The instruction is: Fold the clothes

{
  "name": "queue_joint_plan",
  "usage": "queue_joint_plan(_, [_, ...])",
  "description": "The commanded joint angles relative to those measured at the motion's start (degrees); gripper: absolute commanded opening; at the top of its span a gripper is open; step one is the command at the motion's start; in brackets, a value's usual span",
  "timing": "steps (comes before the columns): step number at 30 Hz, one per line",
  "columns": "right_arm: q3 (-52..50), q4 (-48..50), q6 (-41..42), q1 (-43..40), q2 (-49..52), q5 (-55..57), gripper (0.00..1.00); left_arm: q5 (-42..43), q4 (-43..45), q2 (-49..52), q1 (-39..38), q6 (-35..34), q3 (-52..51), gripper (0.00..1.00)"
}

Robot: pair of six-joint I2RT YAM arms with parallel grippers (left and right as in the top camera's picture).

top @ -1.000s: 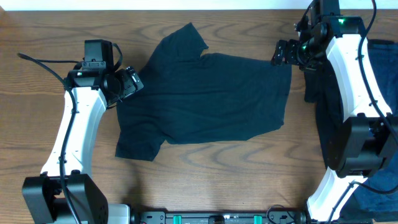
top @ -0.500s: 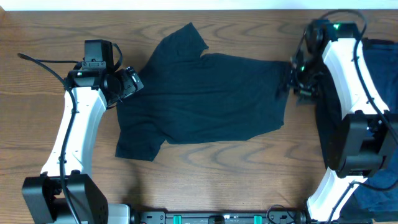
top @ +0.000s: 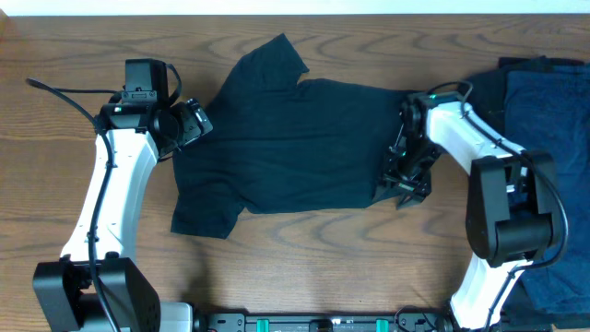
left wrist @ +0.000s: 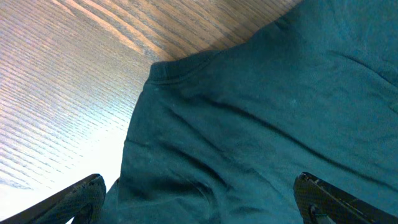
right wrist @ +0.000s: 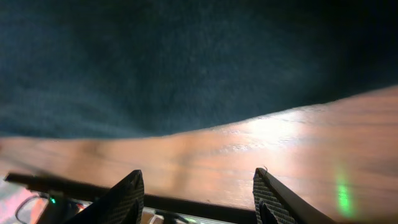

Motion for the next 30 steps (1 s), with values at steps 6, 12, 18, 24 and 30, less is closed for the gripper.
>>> queue_joint_plan(6, [-7.3,12.1,14.6,1.1,0.0,0.7,0.56,0.2,-0.2,0.3,0.0,0.3,0.1,0.98])
queue_joint_plan(12, [-10.5,19.1,17.4,1.2,0.0,2.9,0.53,0.2,-0.2,0.3,0.0,0.3,0.1,0.98])
queue_joint_plan(18, [-10.5,19.3,17.3,1.2,0.0,3.1,0.16,0.2,-0.2,0.3,0.0,0.3,0.1,0.98])
queue_joint_plan(24, [-10.4,17.4,17.3,0.4,-0.6,6.1,0.01,0.2,-0.2,0.3,0.0,0.3,0.1,0.98])
queue_joint_plan(30, [-8.2,12.1,15.8,-0.1,-4.0,13.6,0.02,0.2,-0.2,0.3,0.0,0.3,0.1,0.98])
